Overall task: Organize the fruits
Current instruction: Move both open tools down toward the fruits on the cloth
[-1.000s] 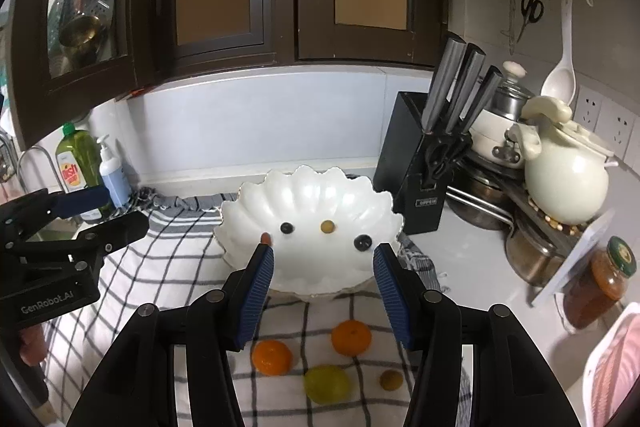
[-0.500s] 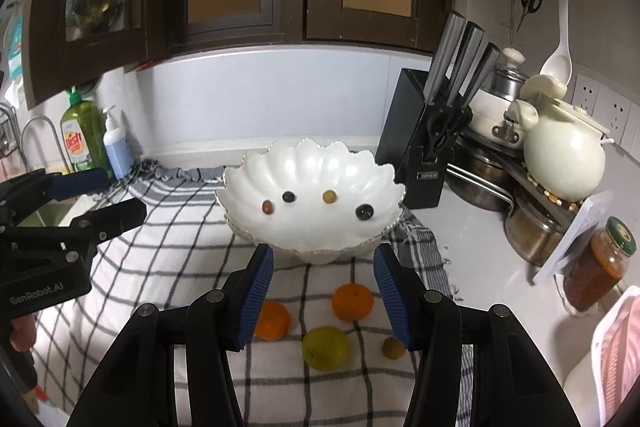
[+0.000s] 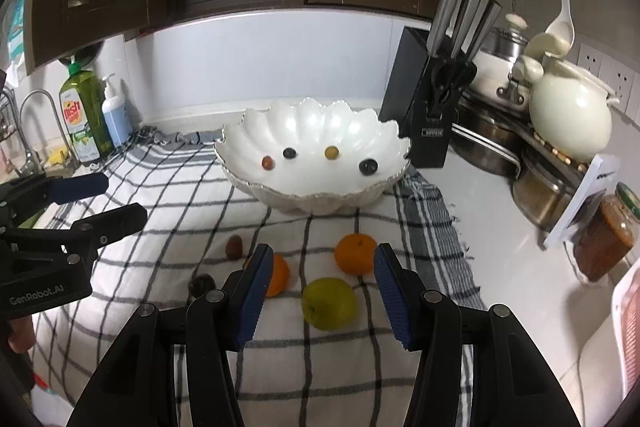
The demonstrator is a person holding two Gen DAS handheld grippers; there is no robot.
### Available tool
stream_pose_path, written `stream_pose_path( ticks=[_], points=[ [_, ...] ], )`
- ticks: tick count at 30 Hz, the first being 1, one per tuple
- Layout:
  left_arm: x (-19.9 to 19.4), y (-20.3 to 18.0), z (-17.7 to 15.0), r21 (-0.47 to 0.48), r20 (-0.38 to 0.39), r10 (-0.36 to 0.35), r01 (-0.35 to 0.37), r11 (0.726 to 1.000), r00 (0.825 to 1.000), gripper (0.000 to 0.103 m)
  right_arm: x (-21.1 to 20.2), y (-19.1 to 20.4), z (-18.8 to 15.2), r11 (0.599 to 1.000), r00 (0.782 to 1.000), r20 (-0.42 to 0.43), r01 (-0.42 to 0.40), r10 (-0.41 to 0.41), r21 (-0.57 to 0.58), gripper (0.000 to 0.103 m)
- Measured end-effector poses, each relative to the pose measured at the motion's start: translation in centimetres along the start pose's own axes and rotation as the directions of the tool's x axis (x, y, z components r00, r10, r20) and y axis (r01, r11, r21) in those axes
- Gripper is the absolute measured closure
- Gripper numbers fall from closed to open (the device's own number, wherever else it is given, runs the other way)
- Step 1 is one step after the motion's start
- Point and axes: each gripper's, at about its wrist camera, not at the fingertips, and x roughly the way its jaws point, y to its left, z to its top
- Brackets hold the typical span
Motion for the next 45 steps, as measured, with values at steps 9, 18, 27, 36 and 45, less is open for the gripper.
stream_pose_path(
  ticks=[9, 18, 27, 36, 45],
  points=[
    [1.4, -0.4, -2.4, 0.015, -0.028, -0.002, 0.002, 1.000, 1.000, 0.039, 1.1, 0.4, -1.9, 1.000, 0.999, -0.034, 0.014, -0.014, -0.013, 0.050],
    [2.2, -1.4, -3.9, 0.080, -0.016, 0.015, -0.013, 0.997, 1.000, 0.039, 2.4, 0.5, -3.7, 1.000, 0.997, -0.070, 0.013, -0.014, -0.015, 0.050],
    [3.8, -2.1, -4.9, 0.099, -0.044, -0.009, 0.013, 0.995, 0.999, 0.040, 3.9, 0.1, -4.5, 1.000, 0.995, -0.097, 0.008, -0.008, -0.006, 0.050],
    [5.9, -2.4, -5.5, 0.109, -0.080, -0.028, 0.036, 0.993, 0.996, 0.047, 5.7, -0.4, -5.0, 1.000, 0.990, -0.143, -0.007, 0.009, 0.014, 0.050],
    [7.9, -2.8, -5.5, 0.110, -0.120, -0.060, 0.073, 0.991, 0.991, 0.052, 7.5, -0.8, -5.0, 1.000, 0.985, -0.171, -0.013, 0.017, 0.025, 0.050]
  ],
)
